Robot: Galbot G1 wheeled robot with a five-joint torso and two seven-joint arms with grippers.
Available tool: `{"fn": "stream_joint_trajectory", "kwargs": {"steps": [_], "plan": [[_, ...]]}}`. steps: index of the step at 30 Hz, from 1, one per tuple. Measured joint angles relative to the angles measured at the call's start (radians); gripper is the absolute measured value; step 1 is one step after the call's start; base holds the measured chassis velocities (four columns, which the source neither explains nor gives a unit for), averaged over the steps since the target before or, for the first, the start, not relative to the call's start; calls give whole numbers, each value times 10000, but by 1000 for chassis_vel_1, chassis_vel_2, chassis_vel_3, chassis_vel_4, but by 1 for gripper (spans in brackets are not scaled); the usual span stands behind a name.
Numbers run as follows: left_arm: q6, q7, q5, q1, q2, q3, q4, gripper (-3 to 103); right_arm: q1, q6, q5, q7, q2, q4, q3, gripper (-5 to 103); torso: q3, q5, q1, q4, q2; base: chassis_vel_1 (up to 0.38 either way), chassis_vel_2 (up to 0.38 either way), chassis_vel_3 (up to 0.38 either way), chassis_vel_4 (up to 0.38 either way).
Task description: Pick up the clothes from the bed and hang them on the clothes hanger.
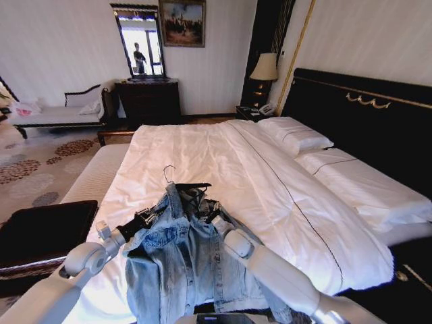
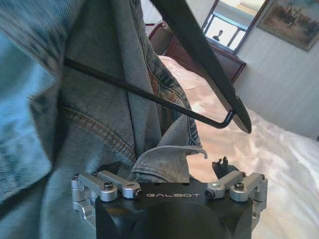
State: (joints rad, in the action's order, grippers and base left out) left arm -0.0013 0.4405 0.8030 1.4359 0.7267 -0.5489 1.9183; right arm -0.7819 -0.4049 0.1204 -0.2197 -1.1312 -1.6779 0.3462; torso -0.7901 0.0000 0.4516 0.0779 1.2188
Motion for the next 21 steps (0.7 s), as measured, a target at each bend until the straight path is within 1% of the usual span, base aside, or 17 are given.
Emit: {"fn": "stream_joint_trajectory", "kwargs": {"steps": [3, 4, 8, 12, 16, 21], "plan": [[-15, 5, -18, 67, 41, -40, 40, 20, 114, -4, -152, -29, -68, 212, -6, 100, 0, -1, 2, 0, 0, 0, 0, 0, 0], [-30, 18, -36, 161, 101, -121, 94, 20, 276, -5, -321, -141, -119, 537, -48, 100, -1, -1, 2, 1, 0, 0, 0, 0, 0], [-54, 53, -78, 328, 228, -258, 162, 20, 504, -31, -351, -409, -163, 903, -187, 100, -1, -1, 2, 2, 0, 0, 0, 0, 0], [-131, 144, -147, 580, 375, -475, 198, 20, 710, -67, -192, -573, -25, 975, -329, 100, -1, 0, 2, 0, 0, 0, 0, 0, 0], [-236, 185, -151, 790, 503, -756, 197, 20, 769, -101, -41, -737, 272, 815, -440, 100, -1, 0, 2, 2, -1, 0, 0, 0, 0], [-272, 206, -136, 871, 519, -858, 215, 20, 814, -141, 227, -838, 294, 834, -445, 100, -1, 0, 2, 1, 0, 0, 0, 0, 0]]}}
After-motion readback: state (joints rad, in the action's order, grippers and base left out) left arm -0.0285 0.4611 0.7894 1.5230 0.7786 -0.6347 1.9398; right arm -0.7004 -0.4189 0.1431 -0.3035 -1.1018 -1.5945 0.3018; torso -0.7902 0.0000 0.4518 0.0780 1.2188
